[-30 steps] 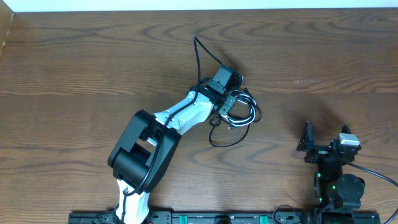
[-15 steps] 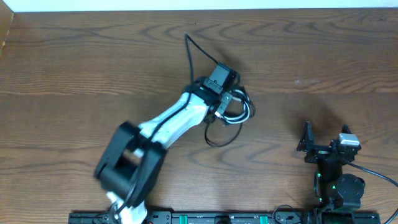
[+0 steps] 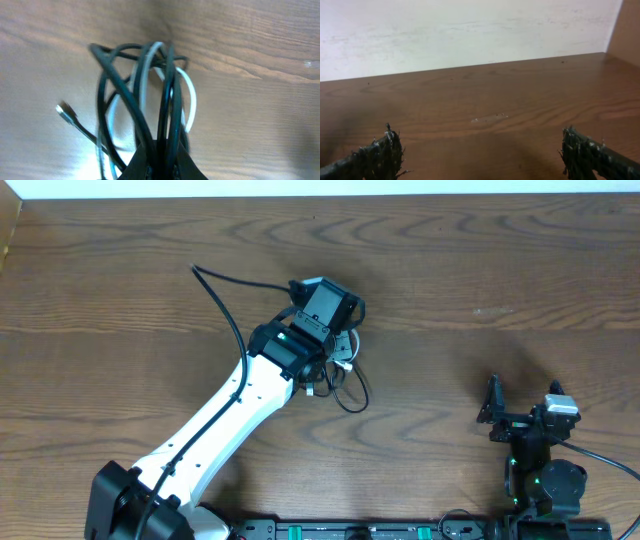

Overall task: Untangle cables
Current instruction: 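Lift the gripped cable loops with the left gripper, adjusting the grip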

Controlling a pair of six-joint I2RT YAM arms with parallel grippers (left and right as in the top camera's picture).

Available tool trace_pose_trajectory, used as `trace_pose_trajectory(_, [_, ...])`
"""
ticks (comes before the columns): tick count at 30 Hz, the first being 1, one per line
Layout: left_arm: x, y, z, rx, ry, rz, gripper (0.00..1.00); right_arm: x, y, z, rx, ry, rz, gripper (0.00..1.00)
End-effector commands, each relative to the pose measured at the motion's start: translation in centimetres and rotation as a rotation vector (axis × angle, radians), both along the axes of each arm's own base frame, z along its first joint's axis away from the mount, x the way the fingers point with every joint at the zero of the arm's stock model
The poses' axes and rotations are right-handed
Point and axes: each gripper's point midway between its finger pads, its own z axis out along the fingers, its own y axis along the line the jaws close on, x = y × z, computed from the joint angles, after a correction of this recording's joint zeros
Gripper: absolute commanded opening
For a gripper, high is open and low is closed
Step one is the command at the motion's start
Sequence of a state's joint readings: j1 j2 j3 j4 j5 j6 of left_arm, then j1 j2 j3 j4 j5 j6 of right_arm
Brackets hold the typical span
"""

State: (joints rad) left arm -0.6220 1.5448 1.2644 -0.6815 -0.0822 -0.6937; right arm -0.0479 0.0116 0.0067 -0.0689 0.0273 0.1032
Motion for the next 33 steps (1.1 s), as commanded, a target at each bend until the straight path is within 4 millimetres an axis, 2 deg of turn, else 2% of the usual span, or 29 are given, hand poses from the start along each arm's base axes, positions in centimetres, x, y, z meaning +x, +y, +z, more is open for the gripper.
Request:
trace_pose_trajectory(1, [-1.2,-1.7,0.1,-0.137,0.086,0.027,0.08,0.0,0.0,0.0,0.011,-0.003,-0.005,0.99])
trace_pose_trajectory(15, [-2.4,-3.1,0.1,-0.212,0.156,-0.013,0.08,0.0,0.0,0.0,0.011,-0.003,-0.005,0.99])
trace_pose_trajectory(16, [-2.4,-3.1,0.1,-0.212,0.156,-0.013,0.15,0.0,0.0,0.0,0.011,-0.003,-0.005,0.99])
trace_pose_trajectory(17, [-2.5,-3.1,0.0,-0.211,0.157,-0.014,0.30,0.0,0.0,0.0,0.011,-0.003,-0.005,0.99])
trace_pose_trajectory(18, [-2.5,-3.1,0.0,-0.211,0.156,-0.014,0.33,0.0,0.0,0.0,0.012,-0.002,-0.005,0.99])
trace_pose_trajectory(19, [-2.4,-3.1,0.1,-0.212,0.154,-0.013,0.32,0.0,0.0,0.0,0.011,-0.002,-0.005,0.99])
trace_pose_trajectory(22, [-2.3,-3.2,0.1,-0.220,0.152,-0.005,0.09,0.0,0.0,0.0,0.011,-0.002,-0.005,0.99])
trace_pose_trajectory(27, [-2.2,-3.2,0.2,-0.261,0.175,0.078,0.09,0.0,0.0,0.0,0.012,-0.002,-0.005,0.99])
trace_pose_trajectory(30, [-2.0,-2.7,0.0,-0.234,0.161,0.094,0.51,0.0,0.0,0.0,0.011,-0.002,-0.005,0.99])
trace_pose_trajectory(31, [-1.7,-2.3,-0.1,-0.211,0.147,0.102,0.60,0.0,0.0,0.0,0.011,-0.003,-0.005,0.99])
trace_pose_trajectory(33, [-1.0,-1.2,-0.3,-0.130,0.093,0.087,0.67,0.0,0.0,0.0,0.011,-0.003,-0.005,0.99])
